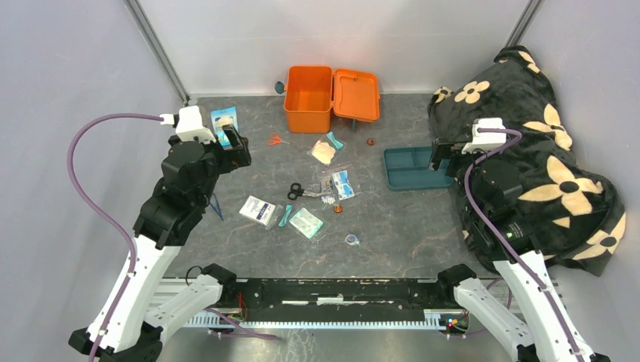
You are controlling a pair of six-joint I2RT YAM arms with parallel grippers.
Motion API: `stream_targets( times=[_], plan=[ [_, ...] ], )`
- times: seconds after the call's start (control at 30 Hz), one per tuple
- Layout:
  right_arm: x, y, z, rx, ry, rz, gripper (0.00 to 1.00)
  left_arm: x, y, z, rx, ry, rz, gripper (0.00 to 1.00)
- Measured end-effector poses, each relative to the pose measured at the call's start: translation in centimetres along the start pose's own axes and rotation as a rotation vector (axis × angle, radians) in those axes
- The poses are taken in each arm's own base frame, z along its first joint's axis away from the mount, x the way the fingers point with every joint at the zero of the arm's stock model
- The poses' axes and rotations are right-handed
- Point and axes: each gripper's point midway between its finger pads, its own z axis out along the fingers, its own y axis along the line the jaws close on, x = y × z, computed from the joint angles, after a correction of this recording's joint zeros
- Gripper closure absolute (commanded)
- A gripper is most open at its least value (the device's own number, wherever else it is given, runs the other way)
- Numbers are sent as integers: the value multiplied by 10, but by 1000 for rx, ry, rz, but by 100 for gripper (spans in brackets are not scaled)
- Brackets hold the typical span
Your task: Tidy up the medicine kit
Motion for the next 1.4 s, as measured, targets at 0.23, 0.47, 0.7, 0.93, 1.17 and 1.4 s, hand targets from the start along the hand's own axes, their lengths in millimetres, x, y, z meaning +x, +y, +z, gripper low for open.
stream_targets(
  times=[0.23, 0.47, 0.7, 0.93, 1.17, 1.4],
  plan=[
    [17, 12, 9, -39, 44, 17, 2, 5, -2, 6, -5, 19, 1, 0],
    [38, 27, 20, -82, 127, 22, 2, 15, -4, 16, -22, 55, 2, 0],
    [67, 49, 30, -153, 238, 52, 3, 19, -2, 18, -41, 62, -21, 0],
    [111, 77, 44, -220, 425, 99, 8, 32, -3, 27, -55, 100, -18, 0],
    [144, 108, 46, -317, 563, 176, 13, 52, -2, 38, -71, 152, 6, 0],
    [185, 150, 42, -447, 722, 164, 13, 79, -2, 44, -61, 195, 20, 0]
  ],
)
